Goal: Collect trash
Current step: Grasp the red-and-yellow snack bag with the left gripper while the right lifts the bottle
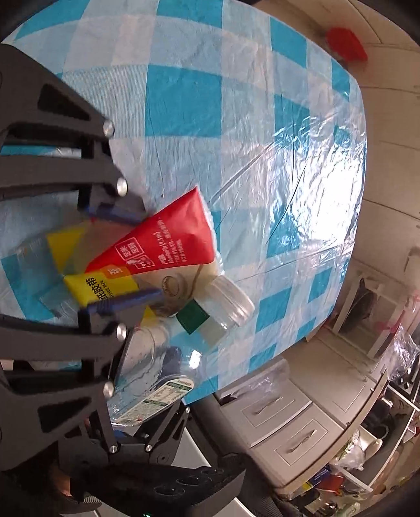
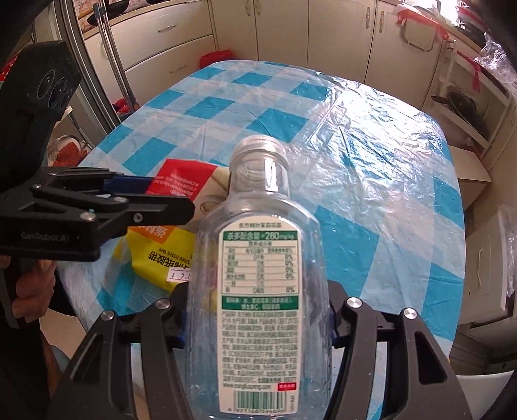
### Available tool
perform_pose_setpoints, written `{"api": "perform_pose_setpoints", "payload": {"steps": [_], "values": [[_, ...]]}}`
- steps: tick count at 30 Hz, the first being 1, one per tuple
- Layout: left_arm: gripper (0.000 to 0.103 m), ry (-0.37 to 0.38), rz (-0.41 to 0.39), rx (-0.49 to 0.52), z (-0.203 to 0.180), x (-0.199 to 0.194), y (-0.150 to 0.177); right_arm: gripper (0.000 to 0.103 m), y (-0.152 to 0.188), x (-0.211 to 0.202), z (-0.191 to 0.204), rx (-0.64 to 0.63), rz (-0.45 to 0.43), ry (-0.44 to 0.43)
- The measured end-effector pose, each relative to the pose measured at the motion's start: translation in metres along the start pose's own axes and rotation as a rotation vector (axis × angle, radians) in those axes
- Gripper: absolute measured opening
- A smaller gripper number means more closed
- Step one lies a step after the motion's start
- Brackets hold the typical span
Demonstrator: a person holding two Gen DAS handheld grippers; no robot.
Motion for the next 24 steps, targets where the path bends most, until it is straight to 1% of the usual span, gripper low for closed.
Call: {"api": "perform_pose_setpoints", "payload": {"steps": [4,5,6,7,10,12,14,15,16,17,20,24], "values": [[0.003,-0.01,-0.013,-0.009,0.0,-0.001,-0.001,0.06,0.0,0.0,0.0,-0.005,0.0,-0.008],[0.002,-0.013,-0.02,-0.013,0.002,-0.002,-0.001,0.064,0.0,0.0,0.002,-0.011,0.001,-0.011],[0.002,-0.018,-0.028,-0.016,0.003,-0.005,-0.002,0.07,0.0,0.001,0.003,-0.016,0.007,-0.012],[0.001,-0.023,-0.036,-0.018,0.005,-0.008,-0.001,0.072,-0.001,0.001,0.004,-0.018,0.008,-0.006],[0.001,-0.04,-0.058,-0.034,0.012,-0.018,-0.003,0.072,-0.002,-0.005,0.004,-0.016,-0.008,0.014],[0.001,-0.053,-0.077,-0.045,0.016,-0.025,-0.004,0.075,-0.003,-0.011,0.0,0.007,-0.032,0.01],[0.001,-0.07,-0.094,-0.041,0.017,-0.032,-0.004,0.075,-0.003,-0.015,-0.005,0.036,-0.045,0.003],[0.001,-0.079,-0.103,-0.038,0.018,-0.036,-0.004,0.072,-0.003,-0.015,-0.006,0.045,-0.046,0.005],[0.001,-0.086,-0.112,-0.036,0.019,-0.039,-0.004,0.066,-0.003,-0.015,-0.007,0.051,-0.045,0.001],[0.001,-0.087,-0.119,-0.036,0.02,-0.043,-0.004,0.056,-0.003,-0.014,-0.009,0.062,-0.041,-0.009],[0.001,-0.096,-0.147,-0.032,0.02,-0.053,-0.004,0.055,-0.003,-0.014,-0.01,0.08,-0.046,-0.006],[0.001,-0.09,-0.192,-0.027,0.018,-0.066,-0.005,0.055,-0.005,-0.029,-0.016,0.126,-0.102,-0.036]]}}
Point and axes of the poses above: each gripper's, at about its wrist camera, not at the fingertips, and x roughly the way its jaws point, z to its left, y to its underside, the point moved 1 cm from there along x, roughly the way its jaws point, and after that the axes turned 3 degrees about -x, right-handed, at the moved point
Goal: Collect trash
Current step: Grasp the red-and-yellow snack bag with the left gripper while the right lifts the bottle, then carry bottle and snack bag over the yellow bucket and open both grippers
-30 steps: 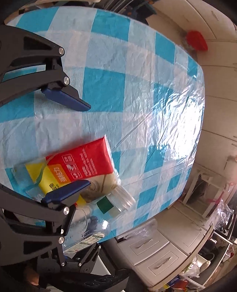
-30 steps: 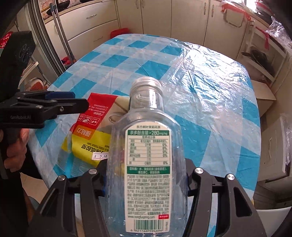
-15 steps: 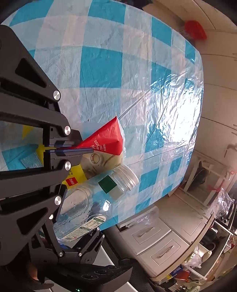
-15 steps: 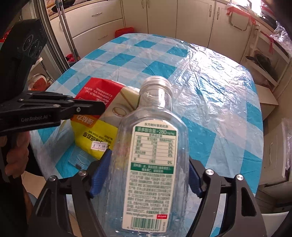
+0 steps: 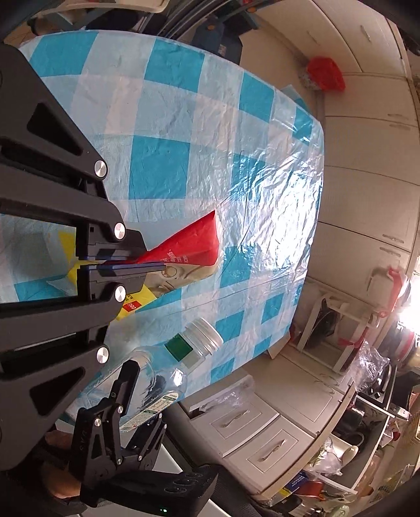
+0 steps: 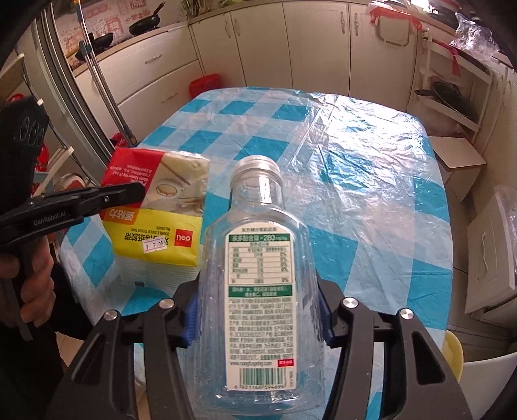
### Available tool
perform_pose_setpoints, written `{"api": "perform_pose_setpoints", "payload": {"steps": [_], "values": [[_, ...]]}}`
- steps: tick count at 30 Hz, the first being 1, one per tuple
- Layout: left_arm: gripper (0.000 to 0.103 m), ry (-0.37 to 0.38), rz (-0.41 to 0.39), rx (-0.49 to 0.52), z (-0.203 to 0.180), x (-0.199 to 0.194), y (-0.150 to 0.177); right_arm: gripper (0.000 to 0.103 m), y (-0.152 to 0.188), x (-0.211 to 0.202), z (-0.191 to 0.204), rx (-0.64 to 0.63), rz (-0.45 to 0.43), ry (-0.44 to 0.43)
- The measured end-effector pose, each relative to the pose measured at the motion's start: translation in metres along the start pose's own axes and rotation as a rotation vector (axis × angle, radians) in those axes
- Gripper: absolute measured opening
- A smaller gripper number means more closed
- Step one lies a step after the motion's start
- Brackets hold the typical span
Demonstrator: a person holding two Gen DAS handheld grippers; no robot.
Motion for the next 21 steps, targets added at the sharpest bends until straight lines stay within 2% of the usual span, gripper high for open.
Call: {"api": "perform_pose_setpoints", "payload": {"steps": [3,10,21], "values": [[0.001,0.011,-0.044,0.004,-0.002,-0.013,-0.002,0.055,-0.001,-0.012,-0.008,0.04,-0.037,-0.005],[0.001,0.037,-0.109,0.004,-0.011,-0.035,-0.005,0.055,0.003,-0.031,-0.023,0.091,-0.093,0.042],[0.001,0.086,-0.134,0.034,-0.038,-0.054,0.005,0.055,0.022,-0.07,-0.051,0.167,-0.164,0.136]]}}
Point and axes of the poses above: each gripper's, at about its wrist camera, not at the fingertips, and x roughly the way its jaws point, z to its left, y to its underside, the point moved 1 cm from there along x, roughly the way its jaws point, and after that the axes turned 3 degrees about -x, right-handed, at the moved point
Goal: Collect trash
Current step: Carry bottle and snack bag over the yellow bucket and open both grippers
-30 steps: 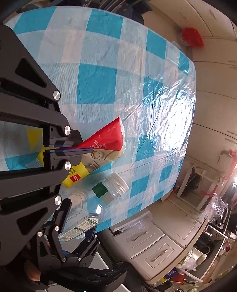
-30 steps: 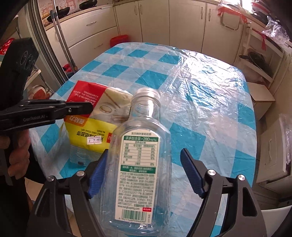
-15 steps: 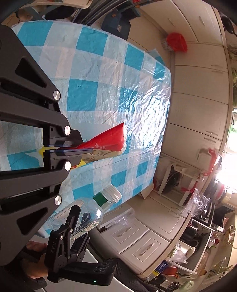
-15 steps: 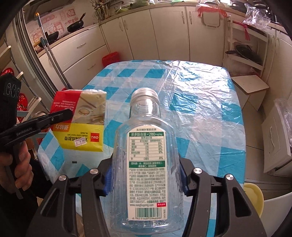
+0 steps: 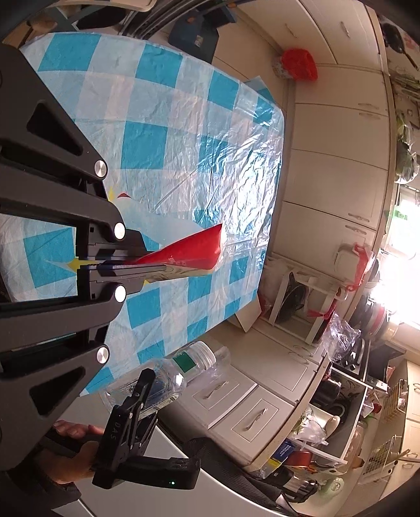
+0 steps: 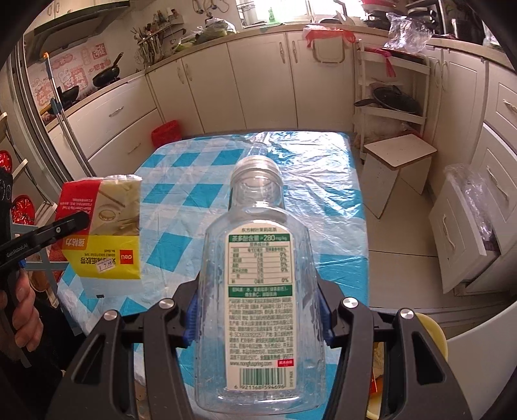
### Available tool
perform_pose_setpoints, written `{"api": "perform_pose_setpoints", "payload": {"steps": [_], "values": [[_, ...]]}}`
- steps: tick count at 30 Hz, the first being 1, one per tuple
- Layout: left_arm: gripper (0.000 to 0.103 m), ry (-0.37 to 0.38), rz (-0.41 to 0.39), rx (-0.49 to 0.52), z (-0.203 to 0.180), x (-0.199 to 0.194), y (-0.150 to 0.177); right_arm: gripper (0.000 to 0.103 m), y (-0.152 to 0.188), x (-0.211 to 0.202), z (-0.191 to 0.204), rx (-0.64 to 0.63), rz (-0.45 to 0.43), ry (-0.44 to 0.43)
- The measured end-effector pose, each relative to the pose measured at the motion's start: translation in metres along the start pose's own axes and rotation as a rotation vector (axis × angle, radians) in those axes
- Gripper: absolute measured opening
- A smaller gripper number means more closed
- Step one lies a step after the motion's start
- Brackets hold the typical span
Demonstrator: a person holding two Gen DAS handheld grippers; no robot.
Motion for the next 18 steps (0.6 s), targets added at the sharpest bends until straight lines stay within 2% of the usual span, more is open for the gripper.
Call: {"api": "perform_pose_setpoints", "payload": {"steps": [7,14,18], "values": [[0.001,0.035,0.002,0.033,-0.025,-0.007,0.008,0.055,0.023,-0.024,-0.046,0.093,-0.011,0.108],[0.001,0.091,0.025,0.068,-0.06,0.001,0.019,0.055,0.066,-0.02,-0.112,0.224,0.077,0.247],[0.001,0.116,0.056,0.089,-0.08,0.012,0.029,0.055,0.082,-0.011,-0.136,0.291,0.133,0.285]]}}
Point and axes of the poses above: each gripper's, at about its wrist camera, not at the fingertips, and x roughly the way its jaws point, z to its left, y to its underside, the point moved 1 cm from there along x, roughly the way its jaws point, and after that the axes turned 3 degrees about -x, right-handed, at the moved point
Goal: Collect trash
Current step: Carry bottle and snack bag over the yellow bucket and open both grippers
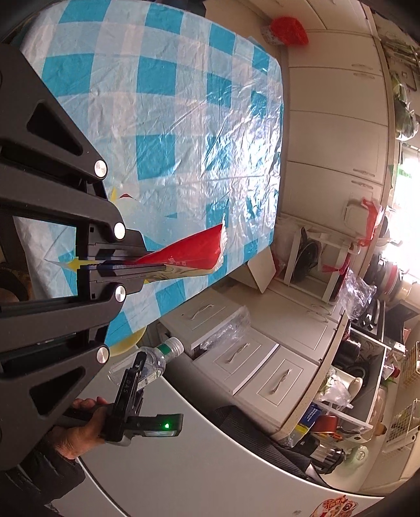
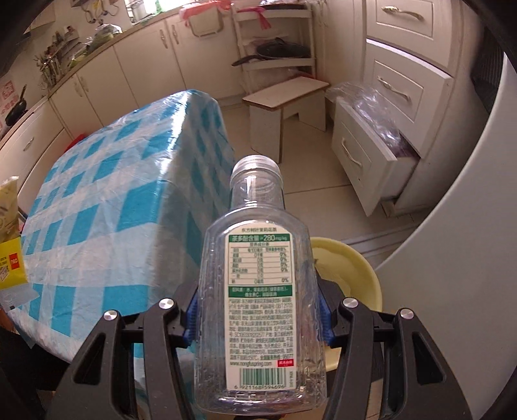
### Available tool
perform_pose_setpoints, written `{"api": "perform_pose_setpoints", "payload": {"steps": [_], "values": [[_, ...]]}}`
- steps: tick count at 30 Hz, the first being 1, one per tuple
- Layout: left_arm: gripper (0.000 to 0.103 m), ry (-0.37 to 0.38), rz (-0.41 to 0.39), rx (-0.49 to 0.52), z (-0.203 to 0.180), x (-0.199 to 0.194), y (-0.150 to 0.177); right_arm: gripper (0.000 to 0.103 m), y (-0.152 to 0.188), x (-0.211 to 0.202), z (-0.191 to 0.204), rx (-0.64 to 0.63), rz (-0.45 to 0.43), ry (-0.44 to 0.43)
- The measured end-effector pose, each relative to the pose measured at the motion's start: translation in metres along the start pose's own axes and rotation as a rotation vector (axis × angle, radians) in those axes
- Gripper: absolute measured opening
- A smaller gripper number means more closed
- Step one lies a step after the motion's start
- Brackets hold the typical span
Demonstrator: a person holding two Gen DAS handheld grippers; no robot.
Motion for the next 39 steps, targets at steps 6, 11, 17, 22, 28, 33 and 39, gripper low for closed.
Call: {"api": "perform_pose_setpoints", "payload": {"steps": [6,11,17,22,28,33,39], "values": [[0.001,0.033,0.035,0.025,-0.028,0.021,0.007,0.055,0.01,0.031,-0.012,0.053,0.123,0.032],[0.001,0.054,0.061,0.057,-0.056,0.041,0.009,0.064,0.004,0.028,-0.03,0.129,0.111,0.073],[0.001,0.073,0.112,0.126,-0.098,0.076,0.018,0.083,-0.026,-0.06,-0.033,0.152,-0.153,-0.011],[0.001,0.085,0.159,0.178,-0.138,0.109,0.032,0.088,-0.026,-0.114,-0.043,0.138,-0.396,-0.017],[0.001,0.102,0.208,0.226,-0.18,0.144,0.051,0.088,-0.03,-0.131,-0.074,0.264,-0.488,-0.054],[0.001,0.11,0.243,0.246,-0.204,0.169,0.063,0.089,-0.03,-0.138,-0.083,0.306,-0.52,-0.084],[0.002,0.082,0.335,0.246,-0.223,0.213,0.077,0.089,-0.036,-0.131,-0.079,0.285,-0.499,-0.104]]}}
Point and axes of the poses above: each gripper's, at about its wrist camera, not at the fingertips, and x roughly the way its jaws point, z to its left, y to its underside, the point moved 1 cm from there along x, roughly the way its jaws point, and after that the axes turned 3 degrees about -x, right-handed, at the moved point
